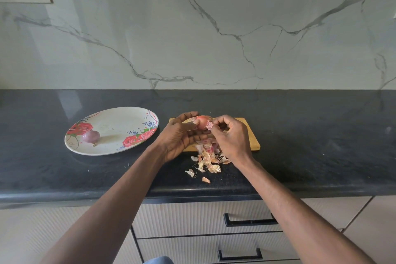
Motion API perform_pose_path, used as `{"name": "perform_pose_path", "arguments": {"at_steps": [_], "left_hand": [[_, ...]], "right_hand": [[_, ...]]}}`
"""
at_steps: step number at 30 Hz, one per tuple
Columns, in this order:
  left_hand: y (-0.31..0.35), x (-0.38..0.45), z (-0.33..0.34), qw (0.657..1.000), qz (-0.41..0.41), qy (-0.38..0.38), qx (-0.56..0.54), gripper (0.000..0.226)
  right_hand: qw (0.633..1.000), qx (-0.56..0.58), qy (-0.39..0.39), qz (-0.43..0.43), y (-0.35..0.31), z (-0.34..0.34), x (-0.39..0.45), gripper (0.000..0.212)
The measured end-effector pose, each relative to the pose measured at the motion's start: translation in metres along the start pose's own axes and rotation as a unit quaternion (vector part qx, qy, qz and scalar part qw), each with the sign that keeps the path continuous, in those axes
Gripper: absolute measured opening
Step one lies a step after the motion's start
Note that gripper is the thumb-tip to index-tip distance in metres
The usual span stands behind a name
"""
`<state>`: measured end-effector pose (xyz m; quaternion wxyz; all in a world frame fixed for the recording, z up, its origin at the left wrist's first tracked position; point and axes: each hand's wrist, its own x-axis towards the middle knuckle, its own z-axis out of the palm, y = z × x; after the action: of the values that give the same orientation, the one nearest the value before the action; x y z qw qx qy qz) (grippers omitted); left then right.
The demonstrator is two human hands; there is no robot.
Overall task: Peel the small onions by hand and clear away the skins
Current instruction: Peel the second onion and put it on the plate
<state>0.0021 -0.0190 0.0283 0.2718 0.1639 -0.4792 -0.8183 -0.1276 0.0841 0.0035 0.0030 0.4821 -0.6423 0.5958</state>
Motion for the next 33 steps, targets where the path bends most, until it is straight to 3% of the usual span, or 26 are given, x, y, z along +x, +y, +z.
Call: {"name": "perform_pose_path", "arguments": {"at_steps": [6, 12, 18, 24, 27, 30, 33], "left_hand": [[-0.0021, -0.0006, -0.0002, 1.000, 0.005, -0.002, 0.016, 0.045], [-0.0020, 0.0025, -0.0027, 1.000, 0.020, 0.018, 0.009, 0.028], [-0.0019, 0.0029, -0.0045, 1.000, 0.012, 0.010, 0.009, 0.032], [-0.0021, 0.0048, -0.0064, 1.000, 0.005, 0.013, 0.003, 0.034], [-0.0028, 0.0050, -0.0072, 1.000, 0.003, 0.018, 0.015, 0.026], [-0.0037, 0.0060, -0.0083, 0.999, 0.001, 0.027, 0.024, 0.023], [-0.0035, 0.0055, -0.0070, 0.999, -0.003, 0.033, 0.027, 0.022]], "right_hand": [[0.999, 0.031, -0.020, 0.033, -0.0001, -0.0003, 0.0028, 0.012], [0.996, 0.056, 0.016, 0.062, -0.0023, -0.0028, 0.0052, 0.015], [0.995, 0.050, 0.055, 0.071, -0.0028, -0.0047, 0.0039, 0.019], [0.998, 0.029, 0.018, 0.050, -0.0050, -0.0038, 0.0013, 0.028], [0.998, 0.020, 0.040, 0.047, -0.0052, -0.0044, 0.0015, 0.033], [0.997, 0.006, 0.060, 0.054, -0.0031, -0.0049, 0.0023, 0.027], [0.999, -0.020, 0.034, 0.036, -0.0002, -0.0044, 0.0027, 0.018]]}}
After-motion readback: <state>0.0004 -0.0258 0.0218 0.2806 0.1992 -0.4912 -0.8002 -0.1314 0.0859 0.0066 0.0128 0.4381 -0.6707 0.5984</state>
